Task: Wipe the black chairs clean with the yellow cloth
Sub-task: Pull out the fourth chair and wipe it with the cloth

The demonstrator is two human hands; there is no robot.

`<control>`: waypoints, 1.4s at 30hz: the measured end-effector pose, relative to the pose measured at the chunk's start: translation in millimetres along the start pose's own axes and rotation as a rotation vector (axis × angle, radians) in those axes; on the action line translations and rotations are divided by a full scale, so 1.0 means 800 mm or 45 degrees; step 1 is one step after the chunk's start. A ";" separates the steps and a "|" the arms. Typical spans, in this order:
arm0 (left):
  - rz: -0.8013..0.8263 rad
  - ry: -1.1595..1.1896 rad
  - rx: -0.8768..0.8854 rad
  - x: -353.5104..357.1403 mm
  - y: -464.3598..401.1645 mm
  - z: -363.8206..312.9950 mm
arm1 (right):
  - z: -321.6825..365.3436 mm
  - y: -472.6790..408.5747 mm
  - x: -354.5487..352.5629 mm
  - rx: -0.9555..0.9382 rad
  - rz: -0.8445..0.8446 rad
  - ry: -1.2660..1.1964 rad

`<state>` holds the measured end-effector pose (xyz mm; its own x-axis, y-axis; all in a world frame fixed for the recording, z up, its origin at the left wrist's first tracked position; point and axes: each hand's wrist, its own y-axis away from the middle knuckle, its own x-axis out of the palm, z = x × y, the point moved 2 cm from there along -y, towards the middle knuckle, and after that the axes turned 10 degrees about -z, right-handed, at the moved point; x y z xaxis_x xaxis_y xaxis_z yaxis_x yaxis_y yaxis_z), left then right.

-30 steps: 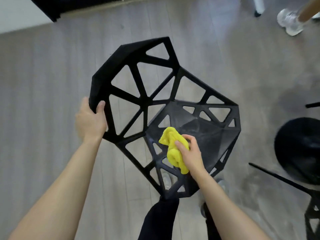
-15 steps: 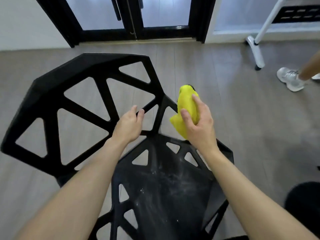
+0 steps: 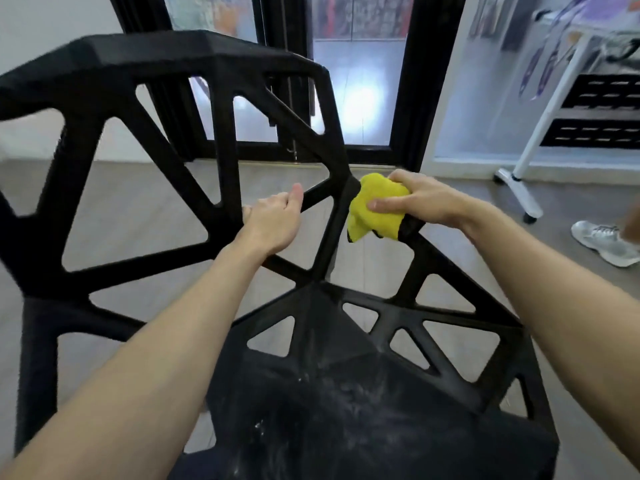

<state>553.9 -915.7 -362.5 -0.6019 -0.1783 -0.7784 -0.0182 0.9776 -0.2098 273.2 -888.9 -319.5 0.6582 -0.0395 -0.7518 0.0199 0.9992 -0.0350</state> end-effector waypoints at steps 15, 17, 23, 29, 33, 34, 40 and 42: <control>-0.046 -0.301 0.091 -0.009 0.009 0.000 | 0.052 -0.029 0.060 -0.216 -0.410 0.028; -0.061 -0.352 0.127 -0.009 0.012 0.000 | 0.017 -0.009 0.061 -0.206 -0.482 0.092; 0.017 -0.379 0.094 -0.018 0.013 -0.001 | 0.066 -0.045 0.068 -0.154 -0.548 -0.007; 0.000 -0.416 0.121 -0.019 0.014 -0.001 | 0.003 0.020 0.058 -0.110 -0.568 0.287; -0.009 -0.452 0.132 -0.017 0.016 -0.003 | 0.051 -0.014 0.064 -0.241 -0.622 0.466; -0.013 -0.446 0.130 -0.016 0.016 -0.001 | 0.066 -0.027 0.073 -0.269 -0.631 0.449; -0.050 -0.436 0.147 -0.014 0.014 0.005 | 0.058 -0.046 0.084 0.071 -0.839 0.050; -0.055 -0.430 0.134 -0.015 0.014 0.006 | 0.058 -0.039 0.090 0.024 -0.879 0.139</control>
<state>564.7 -903.5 -358.3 -0.3045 -0.2635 -0.9154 0.0551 0.9545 -0.2931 355.1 -922.2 -342.1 0.4113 -0.6648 -0.6236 0.4198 0.7454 -0.5178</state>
